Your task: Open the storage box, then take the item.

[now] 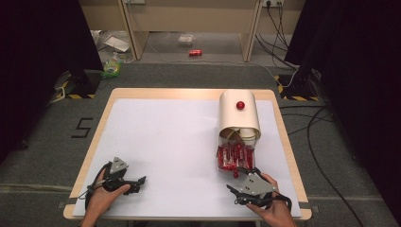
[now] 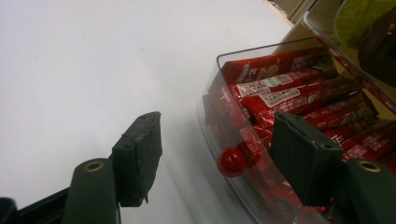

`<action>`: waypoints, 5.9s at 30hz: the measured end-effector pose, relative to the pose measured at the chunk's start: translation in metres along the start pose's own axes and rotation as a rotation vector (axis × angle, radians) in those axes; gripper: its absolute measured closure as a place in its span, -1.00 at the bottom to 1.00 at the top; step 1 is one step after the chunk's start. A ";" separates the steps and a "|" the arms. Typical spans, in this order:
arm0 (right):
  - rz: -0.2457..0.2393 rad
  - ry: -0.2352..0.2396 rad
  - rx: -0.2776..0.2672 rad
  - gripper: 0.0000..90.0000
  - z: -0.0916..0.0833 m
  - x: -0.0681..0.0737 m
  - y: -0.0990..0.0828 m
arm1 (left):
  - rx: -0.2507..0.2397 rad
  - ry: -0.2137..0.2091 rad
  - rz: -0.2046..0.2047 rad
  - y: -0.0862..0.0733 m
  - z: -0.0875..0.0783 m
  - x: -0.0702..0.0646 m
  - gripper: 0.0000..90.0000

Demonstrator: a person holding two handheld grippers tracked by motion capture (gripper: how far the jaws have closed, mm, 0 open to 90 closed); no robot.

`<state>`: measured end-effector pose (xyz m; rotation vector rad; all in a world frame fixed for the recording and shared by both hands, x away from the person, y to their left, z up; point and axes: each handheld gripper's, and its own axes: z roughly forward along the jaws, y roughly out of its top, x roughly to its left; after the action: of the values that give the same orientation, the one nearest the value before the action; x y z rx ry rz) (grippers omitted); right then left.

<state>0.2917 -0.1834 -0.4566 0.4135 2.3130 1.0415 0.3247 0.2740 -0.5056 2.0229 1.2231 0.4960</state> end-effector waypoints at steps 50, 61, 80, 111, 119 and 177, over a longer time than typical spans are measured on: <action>-0.004 0.084 0.037 -0.13 -0.009 0.012 -0.009 | 0.000 0.000 0.000 0.000 0.000 0.000 -0.90; 0.000 0.102 0.040 -0.15 -0.011 0.013 -0.009 | 0.000 0.000 0.000 0.000 0.000 0.000 -0.90; -0.010 0.128 0.037 -0.15 -0.023 0.019 -0.010 | 0.000 0.000 0.000 0.000 0.000 0.000 -0.90; 0.119 0.146 -0.059 -0.28 -0.028 0.014 -0.011 | 0.000 0.000 0.001 0.000 0.000 0.000 -0.90; 0.196 0.112 -0.114 -0.37 -0.030 0.009 -0.011 | 0.000 0.000 0.001 0.000 0.000 0.000 -0.90; 0.389 -0.133 -0.068 0.13 -0.003 -0.010 0.017 | 0.001 0.000 0.002 0.000 0.000 0.000 -0.90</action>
<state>0.2989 -0.1791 -0.4382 0.9027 2.1186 1.2276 0.3248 0.2740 -0.5056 2.0247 1.2214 0.4967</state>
